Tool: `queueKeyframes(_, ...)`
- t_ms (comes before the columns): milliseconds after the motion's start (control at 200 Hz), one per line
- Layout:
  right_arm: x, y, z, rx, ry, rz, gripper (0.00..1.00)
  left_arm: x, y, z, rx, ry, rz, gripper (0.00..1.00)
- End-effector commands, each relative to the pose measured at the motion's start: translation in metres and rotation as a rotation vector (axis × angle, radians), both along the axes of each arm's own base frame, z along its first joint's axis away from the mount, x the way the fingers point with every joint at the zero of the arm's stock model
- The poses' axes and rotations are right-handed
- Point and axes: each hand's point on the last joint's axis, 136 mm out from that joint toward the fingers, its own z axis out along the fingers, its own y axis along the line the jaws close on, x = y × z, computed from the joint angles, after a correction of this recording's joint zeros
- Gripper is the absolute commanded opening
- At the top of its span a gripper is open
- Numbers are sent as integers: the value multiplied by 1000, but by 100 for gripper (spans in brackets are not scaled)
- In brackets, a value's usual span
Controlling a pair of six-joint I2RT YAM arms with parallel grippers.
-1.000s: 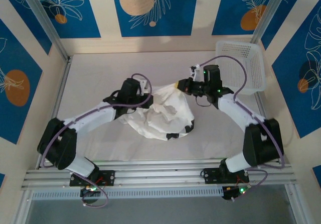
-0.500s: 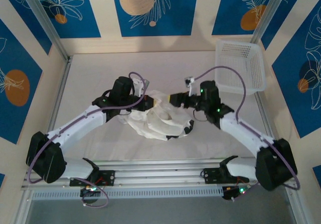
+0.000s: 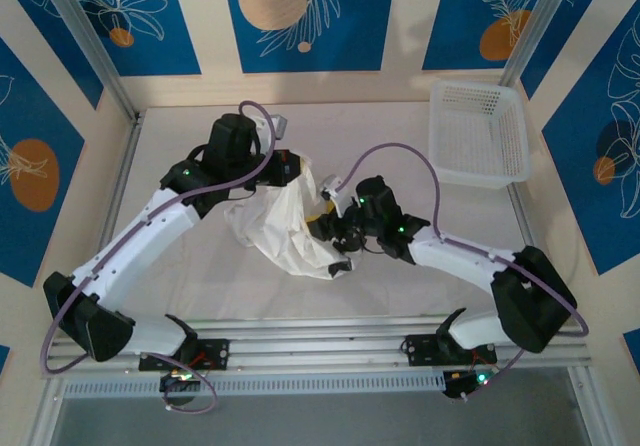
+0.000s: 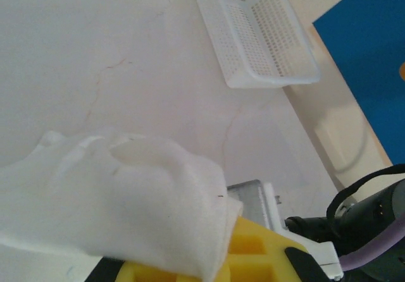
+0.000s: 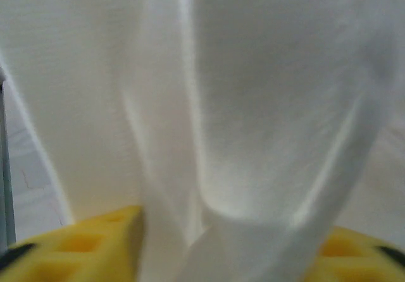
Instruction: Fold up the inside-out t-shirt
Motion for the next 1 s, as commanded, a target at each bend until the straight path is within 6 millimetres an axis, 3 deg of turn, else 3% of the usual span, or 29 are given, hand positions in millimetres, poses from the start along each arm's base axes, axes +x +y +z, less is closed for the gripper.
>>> queueKeyframes(0, 3, 7, 20, 2, -7, 33, 34, 8, 18, -9, 98, 11, 101, 0)
queueKeyframes(85, -3, 4, 37, 44, -73, 35, 71, 11, 29, -10, 142, -1, 150, 0)
queueKeyframes(130, -8, 3, 45, 63, -127, 32, 80, 10, 28, -9, 137, -3, 146, 0)
queueKeyframes(265, -8, 9, 61, 79, -261, -40, 92, 10, 24, -11, 120, 8, 142, 0)
queueKeyframes(340, -3, 20, 56, 23, -323, -54, 96, 11, 22, -12, 111, 14, 143, 0)
queueKeyframes(405, 12, 26, 44, -33, -345, -99, 97, 10, 17, -10, 100, 15, 133, 0)
queueKeyframes(480, 40, 18, 31, -116, -356, -234, 96, 8, 17, -7, 101, 12, 128, 0)
queueKeyframes(540, 51, 14, 28, -173, -369, -272, 88, 7, 22, -5, 117, 5, 140, 0)
queueKeyframes(585, 49, 17, 28, -184, -364, -244, 71, 8, 28, -5, 138, -6, 161, 0)
queueKeyframes(615, 45, 20, 28, -179, -348, -206, 54, 9, 33, -5, 155, -18, 178, 0)
queueKeyframes(685, 23, 29, 30, -127, -275, -66, 1, 15, 44, -6, 213, -62, 203, 0)
queueKeyframes(765, -14, 35, 41, 9, -106, 136, 0, 25, 56, -14, 348, -159, 193, 0)
queueKeyframes(820, -39, 33, 63, 161, 59, 291, 0, 37, 73, -26, 476, -222, 237, 6)
queueKeyframes(905, -50, 18, 95, 358, 212, 406, 0, 51, 93, -50, 614, -262, 268, 20)
queueKeyframes(995, -46, 3, 110, 415, 244, 408, 0, 51, 102, -75, 637, -206, 238, 37)
